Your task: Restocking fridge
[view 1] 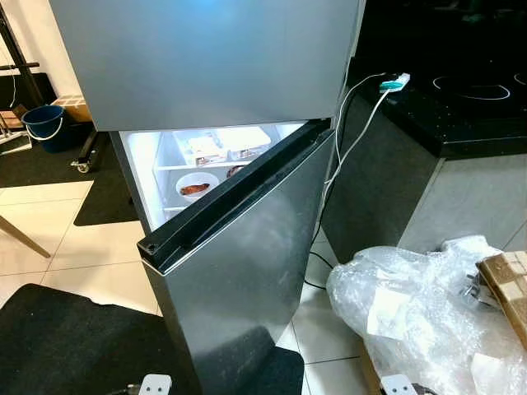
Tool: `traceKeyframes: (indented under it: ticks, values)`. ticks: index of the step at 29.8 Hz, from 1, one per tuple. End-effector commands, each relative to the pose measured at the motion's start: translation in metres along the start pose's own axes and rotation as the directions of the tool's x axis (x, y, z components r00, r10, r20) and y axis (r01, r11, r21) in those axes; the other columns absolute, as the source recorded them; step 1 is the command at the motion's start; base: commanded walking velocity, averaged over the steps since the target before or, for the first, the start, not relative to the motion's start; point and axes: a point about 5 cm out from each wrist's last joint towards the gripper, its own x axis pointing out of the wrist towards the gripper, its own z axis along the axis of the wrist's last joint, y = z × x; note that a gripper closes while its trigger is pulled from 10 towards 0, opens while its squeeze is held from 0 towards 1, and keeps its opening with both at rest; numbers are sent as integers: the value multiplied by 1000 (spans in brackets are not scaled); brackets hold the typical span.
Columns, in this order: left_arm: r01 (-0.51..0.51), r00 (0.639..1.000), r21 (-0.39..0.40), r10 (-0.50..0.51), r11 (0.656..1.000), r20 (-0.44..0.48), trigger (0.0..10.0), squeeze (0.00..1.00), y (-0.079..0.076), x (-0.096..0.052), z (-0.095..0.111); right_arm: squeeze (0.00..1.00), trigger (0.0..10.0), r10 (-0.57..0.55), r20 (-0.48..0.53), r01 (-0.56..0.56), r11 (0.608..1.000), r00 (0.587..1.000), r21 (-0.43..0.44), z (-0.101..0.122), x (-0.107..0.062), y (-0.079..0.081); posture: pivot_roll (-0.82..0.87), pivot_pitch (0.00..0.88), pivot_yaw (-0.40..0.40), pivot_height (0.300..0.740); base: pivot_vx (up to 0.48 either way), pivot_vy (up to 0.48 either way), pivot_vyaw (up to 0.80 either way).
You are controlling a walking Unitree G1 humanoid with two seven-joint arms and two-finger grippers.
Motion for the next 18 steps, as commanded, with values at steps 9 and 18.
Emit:
traceKeyframes:
  ticks: [9,18]
  values:
    - [8,998,13,-7,1000,-60,10000,0,-5,-1,-14,0,10000,-4,-10,4,1000,1000,-25,-3,1,3,-64,0,-18,740,-304,0,0]
    - [4,998,15,-3,1000,-58,10000,0,-4,-1,-14,0,10000,-3,-12,3,999,1000,-32,-4,1,4,-65,0,-17,740,-321,0,0]
